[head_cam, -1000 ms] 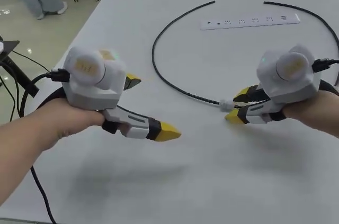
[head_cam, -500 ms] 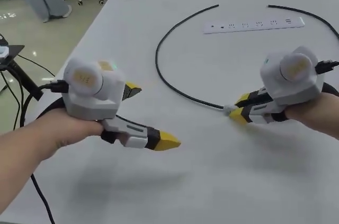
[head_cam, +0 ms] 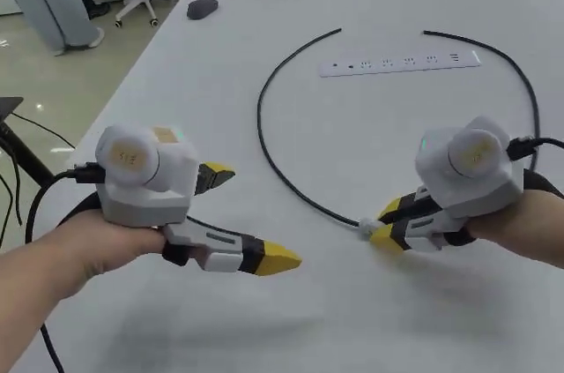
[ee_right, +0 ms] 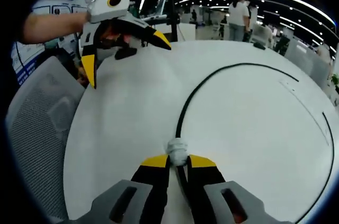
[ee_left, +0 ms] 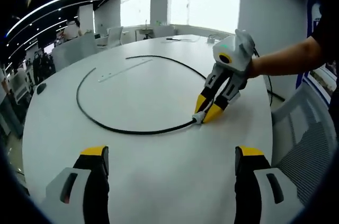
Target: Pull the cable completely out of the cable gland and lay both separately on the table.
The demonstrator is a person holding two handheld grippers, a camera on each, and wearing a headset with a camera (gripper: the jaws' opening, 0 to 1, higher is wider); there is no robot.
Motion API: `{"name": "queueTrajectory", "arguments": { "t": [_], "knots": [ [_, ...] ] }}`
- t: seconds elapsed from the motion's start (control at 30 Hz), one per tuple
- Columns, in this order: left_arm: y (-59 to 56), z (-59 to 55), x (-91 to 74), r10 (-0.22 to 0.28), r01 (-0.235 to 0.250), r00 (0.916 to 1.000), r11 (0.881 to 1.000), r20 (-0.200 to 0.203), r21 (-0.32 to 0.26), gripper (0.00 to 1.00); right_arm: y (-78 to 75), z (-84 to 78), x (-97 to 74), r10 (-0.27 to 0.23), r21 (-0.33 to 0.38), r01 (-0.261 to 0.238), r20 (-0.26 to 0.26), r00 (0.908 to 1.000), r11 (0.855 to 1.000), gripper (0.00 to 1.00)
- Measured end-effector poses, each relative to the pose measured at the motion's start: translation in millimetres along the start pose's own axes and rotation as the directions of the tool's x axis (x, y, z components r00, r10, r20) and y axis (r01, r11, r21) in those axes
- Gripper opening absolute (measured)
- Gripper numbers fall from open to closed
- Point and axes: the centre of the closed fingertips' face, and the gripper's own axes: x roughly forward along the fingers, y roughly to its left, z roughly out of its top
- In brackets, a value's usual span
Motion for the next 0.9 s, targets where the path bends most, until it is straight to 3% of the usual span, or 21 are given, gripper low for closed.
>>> {"name": "queueTrajectory", "arguments": {
  "t": [0.23, 0.37, 0.47, 0.5, 0.53, 0.57, 0.67, 0.73, 0.8, 0.83, 0.87, 0.9],
  "knots": [
    [-5.8, 7.9, 4.7, -0.011, 0.011, 0.9997, 1.0, 0.02, 0.0, 0.99, 20.0, 5.3, -12.1, 0.05, 0.003, -0.05, 0.006, 0.9987, 0.999, 0.08],
    [-21.7, 17.3, 9.5, -0.07, 0.07, 0.997, 0.998, 0.034, -0.006, 0.99, 30.2, 13.5, -25.7, 0.083, -0.006, -0.083, 0.039, 0.9958, 0.997, 0.07],
    [-35.8, 28.1, 13.1, -0.127, 0.128, 0.9892, 0.992, 0.072, -0.014, 0.98, 41.3, 19.3, -38.5, 0.117, -0.015, -0.116, 0.068, 0.9908, 0.993, 0.07],
    [-42.2, 42.2, 15.2, -0.151, 0.15, 0.9781, 0.989, 0.144, 0.017, 0.97, 43.2, 20.1, -41.4, 0.121, -0.019, -0.12, 0.069, 0.9903, 0.993, 0.07],
    [-42.8, 47.3, 16.5, -0.145, 0.142, 0.976, 0.989, 0.163, 0.025, 0.94, 44.6, 20.4, -46.2, 0.112, -0.029, -0.11, 0.067, 0.9915, 0.994, 0.07],
    [-45.1, 48.2, 20.1, -0.147, 0.145, 0.9774, 0.989, 0.152, 0.027, 0.91, 46.1, 20.5, -49.7, 0.113, -0.041, -0.11, 0.068, 0.9913, 0.993, 0.07],
    [-63.6, 51.8, 29.6, -0.226, 0.228, 0.9612, 0.974, 0.158, 0.01, 0.89, 52.3, 21.3, -61.4, 0.125, -0.044, -0.122, 0.078, 0.9891, 0.992, 0.07],
    [-80.6, 54.4, 34.1, -0.297, 0.299, 0.9404, 0.954, 0.166, 0.011, 0.91, 54.8, 19.8, -68.1, 0.124, -0.045, -0.121, 0.076, 0.9893, 0.992, 0.07],
    [-97.3, 57.8, 37.1, -0.357, 0.354, 0.9189, 0.934, 0.169, 0.049, 0.91, 58.5, 18.4, -74.8, 0.135, -0.057, -0.13, 0.082, 0.9875, 0.99, 0.07],
    [-103.4, 58.3, 38.4, -0.376, 0.371, 0.9116, 0.926, 0.165, 0.064, 0.88, 59.0, 18.5, -76.6, 0.135, -0.059, -0.13, 0.086, 0.9871, 0.99, 0.07],
    [-112.4, 58.3, 41.0, -0.406, 0.403, 0.9002, 0.914, 0.157, 0.055, 0.85, 60.6, 18.9, -79.9, 0.136, -0.068, -0.13, 0.093, 0.9864, 0.989, 0.07],
    [-116.9, 56.9, 42.8, -0.423, 0.421, 0.8945, 0.906, 0.146, 0.042, 0.81, 61.7, 19.7, -81.4, 0.14, -0.078, -0.132, 0.098, 0.9853, 0.988, 0.07]
  ]
}}
